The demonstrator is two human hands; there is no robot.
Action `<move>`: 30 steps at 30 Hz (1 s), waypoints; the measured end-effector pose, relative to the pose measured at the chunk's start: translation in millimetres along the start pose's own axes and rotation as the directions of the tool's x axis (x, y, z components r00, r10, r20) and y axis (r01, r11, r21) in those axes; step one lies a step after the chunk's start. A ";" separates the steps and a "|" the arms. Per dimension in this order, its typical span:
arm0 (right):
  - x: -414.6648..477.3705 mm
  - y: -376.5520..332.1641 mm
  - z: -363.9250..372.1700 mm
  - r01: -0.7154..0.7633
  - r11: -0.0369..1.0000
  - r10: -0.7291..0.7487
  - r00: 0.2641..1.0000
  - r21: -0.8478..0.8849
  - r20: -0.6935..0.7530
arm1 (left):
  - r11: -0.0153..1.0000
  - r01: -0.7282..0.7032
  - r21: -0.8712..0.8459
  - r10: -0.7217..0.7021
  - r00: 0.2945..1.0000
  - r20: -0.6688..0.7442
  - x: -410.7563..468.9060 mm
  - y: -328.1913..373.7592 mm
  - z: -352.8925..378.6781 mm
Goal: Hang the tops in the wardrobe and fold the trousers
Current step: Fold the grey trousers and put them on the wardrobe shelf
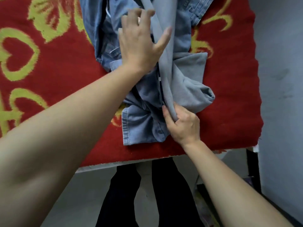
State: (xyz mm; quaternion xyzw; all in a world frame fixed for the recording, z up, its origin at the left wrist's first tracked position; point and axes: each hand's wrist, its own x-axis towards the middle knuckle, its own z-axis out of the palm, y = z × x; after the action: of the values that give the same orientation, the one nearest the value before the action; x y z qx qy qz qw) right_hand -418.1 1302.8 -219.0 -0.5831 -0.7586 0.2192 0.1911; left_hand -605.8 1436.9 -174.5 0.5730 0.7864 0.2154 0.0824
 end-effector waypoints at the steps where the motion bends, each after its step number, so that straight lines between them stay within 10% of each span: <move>1: -0.1 1.1 -5.2 0.026 1.000 -0.026 1.000 -0.003 0.012 | 0.996 -0.017 0.088 0.004 0.989 0.145 9.1 5.5 4.9; 3: 5.5 2.4 -16.5 -0.061 0.998 0.062 0.991 -0.014 0.120 | 0.989 -0.006 0.145 -0.045 0.938 0.344 17.2 9.6 13.5; 7: 48.2 -0.7 -29.1 -0.350 0.936 0.343 0.931 0.042 0.123 | 0.968 0.250 -0.018 -0.233 0.926 0.297 4.4 1.1 9.1; 10: 102.3 -5.7 -25.2 -0.471 0.867 0.474 0.880 0.162 0.016 | 0.944 0.291 -0.153 -0.227 0.914 0.337 -8.3 -19.6 -13.1; 14: 177.1 -19.3 -6.5 -0.579 0.718 0.542 0.813 0.386 0.212 | 0.910 0.312 -0.273 -0.138 0.849 0.510 -36.7 -66.5 -50.7; 20: 221.9 -81.8 23.2 -0.645 0.497 0.494 0.760 0.580 0.422 | 0.947 0.296 -0.124 -0.067 0.560 0.826 -111.8 -114.5 -82.9; 23: 215.0 -97.5 33.3 -0.584 0.629 0.422 0.810 0.513 0.406 | 0.978 0.209 0.020 -0.106 0.410 0.906 -139.0 -130.0 -85.6; 27: 155.1 -85.2 32.8 -0.566 0.696 0.282 0.781 0.441 0.558 | 0.825 0.556 -0.098 -0.313 0.594 0.741 -143.3 -143.6 -90.8; 30: 109.4 -61.5 26.7 -0.593 0.738 0.229 0.668 0.322 0.708 | 0.737 0.657 -0.162 -0.621 0.752 0.221 -124.5 -143.4 -92.4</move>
State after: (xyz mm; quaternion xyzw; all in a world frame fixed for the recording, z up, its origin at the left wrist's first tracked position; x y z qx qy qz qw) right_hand -508.9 1392.1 -203.3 -0.5616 -0.5263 0.6380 0.0233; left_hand -723.7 1261.8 -168.6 0.2685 0.8964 0.2187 0.2766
